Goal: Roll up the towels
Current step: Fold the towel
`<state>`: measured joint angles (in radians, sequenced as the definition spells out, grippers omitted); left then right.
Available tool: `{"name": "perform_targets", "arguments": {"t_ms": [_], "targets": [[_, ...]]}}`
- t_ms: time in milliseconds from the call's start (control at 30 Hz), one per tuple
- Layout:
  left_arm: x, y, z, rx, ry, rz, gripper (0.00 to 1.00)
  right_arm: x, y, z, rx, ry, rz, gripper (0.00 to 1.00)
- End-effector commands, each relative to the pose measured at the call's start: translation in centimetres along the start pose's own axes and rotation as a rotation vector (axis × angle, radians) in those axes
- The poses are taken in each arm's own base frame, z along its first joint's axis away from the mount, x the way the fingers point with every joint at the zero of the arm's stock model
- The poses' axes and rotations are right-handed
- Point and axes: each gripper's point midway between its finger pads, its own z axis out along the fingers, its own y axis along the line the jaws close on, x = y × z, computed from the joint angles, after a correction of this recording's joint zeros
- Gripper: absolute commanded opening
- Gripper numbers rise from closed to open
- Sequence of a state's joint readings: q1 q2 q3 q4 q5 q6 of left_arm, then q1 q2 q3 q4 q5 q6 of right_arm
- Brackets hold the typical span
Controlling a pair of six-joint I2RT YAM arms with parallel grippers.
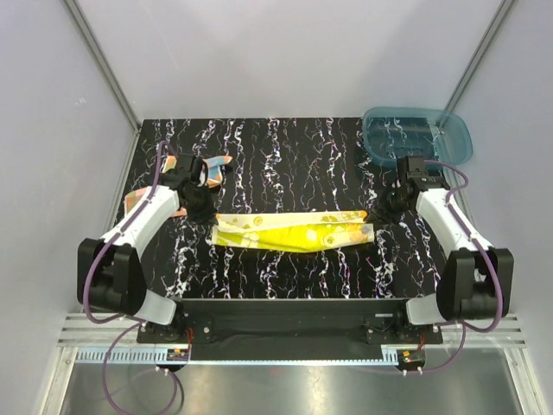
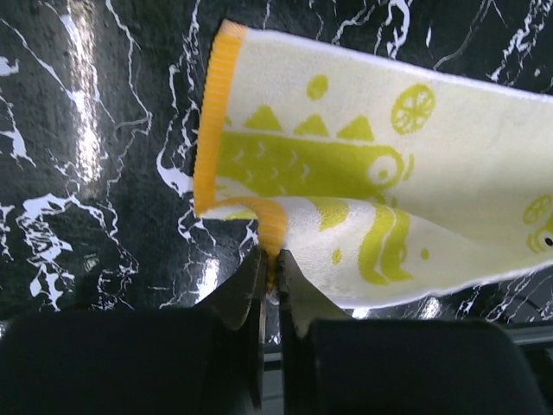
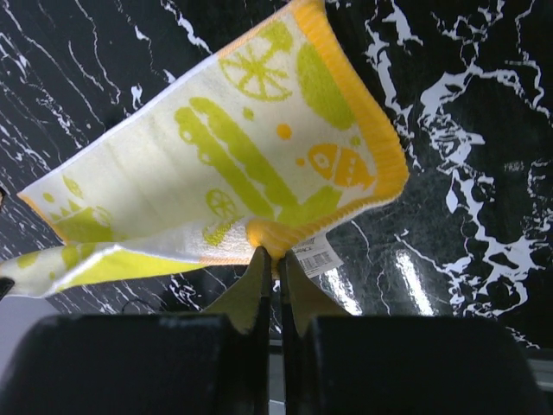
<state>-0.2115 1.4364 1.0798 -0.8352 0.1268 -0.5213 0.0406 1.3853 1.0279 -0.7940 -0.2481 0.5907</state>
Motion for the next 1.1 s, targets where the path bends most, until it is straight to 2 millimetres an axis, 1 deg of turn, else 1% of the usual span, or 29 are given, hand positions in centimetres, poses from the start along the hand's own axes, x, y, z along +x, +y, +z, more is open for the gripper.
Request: {"name": "perform_targets", "arguments": {"t_ms": [0,133,200,333,500,600,667,700,767,800,833,867,900,967,1000,1033,1067], "targets": [[-3.0,-0.2,-0.3,0.004,-0.067,0.029,0.0,-2.8,0.7,0.5,0.001,-0.058,-0.046,0.0],[-4.4,0.2,0.5,-0.022,-0.052,0.021,0.0,-3.6,0.7,1.5,0.012,-0.048,-0.045,0.0],[-4.7,0.3,0.7,-0.029,-0.049,0.021,0.0,-3.7,0.8,2.0,0.014,-0.037,-0.045,0.0],[-5.1,0.6,1.7,-0.052,-0.021,0.021,0.0,-4.3,1.1,2.7,0.014,-0.031,-0.049,0.0],[-5.2,0.8,2.9,-0.059,0.007,0.02,0.0,-4.5,0.8,3.7,0.029,-0.014,-0.05,0.0],[-5.5,0.9,3.6,-0.062,0.015,0.014,0.03,-4.5,0.5,4.3,0.04,-0.004,-0.048,0.0],[-5.9,1.1,4.4,-0.074,0.029,0.012,0.07,-4.7,0.5,4.8,0.043,-0.001,-0.048,0.0],[-6.1,1.0,4.3,-0.073,0.023,0.014,0.07,-4.8,0.4,4.9,0.05,0.0,-0.046,0.0],[-6.9,0.9,4.8,-0.075,0.023,0.019,0.11,-5.0,0.3,5.3,0.061,0.001,-0.045,0.0],[-7.0,1.1,5.3,-0.087,0.034,0.024,0.17,-5.4,0.1,5.4,0.077,-0.008,-0.041,0.04],[-7.6,1.0,5.3,-0.087,0.026,0.023,0.22,-5.6,0.0,5.5,0.085,-0.01,-0.037,0.11],[-7.9,0.9,5.4,-0.082,0.028,0.025,0.27,-5.7,-0.2,5.9,0.095,-0.006,-0.037,0.22],[-8.1,1.0,5.6,-0.084,0.026,0.024,0.31,-6.3,0.0,5.9,0.101,-0.021,-0.038,0.35],[-8.9,1.1,5.4,-0.079,0.007,0.011,0.4,-6.8,0.0,6.3,0.111,-0.021,-0.041,0.48],[-9.2,0.9,5.3,-0.069,-0.005,0.01,0.44,-7.6,0.3,6.0,0.116,-0.041,-0.043,0.52],[-9.3,0.9,5.2,-0.069,-0.009,0.005,0.5,-8.0,0.5,6.0,0.117,-0.046,-0.047,0.62],[-9.5,0.8,5.0,-0.067,-0.017,0.004,0.5,-8.3,0.6,6.0,0.119,-0.047,-0.05,0.67]]}}
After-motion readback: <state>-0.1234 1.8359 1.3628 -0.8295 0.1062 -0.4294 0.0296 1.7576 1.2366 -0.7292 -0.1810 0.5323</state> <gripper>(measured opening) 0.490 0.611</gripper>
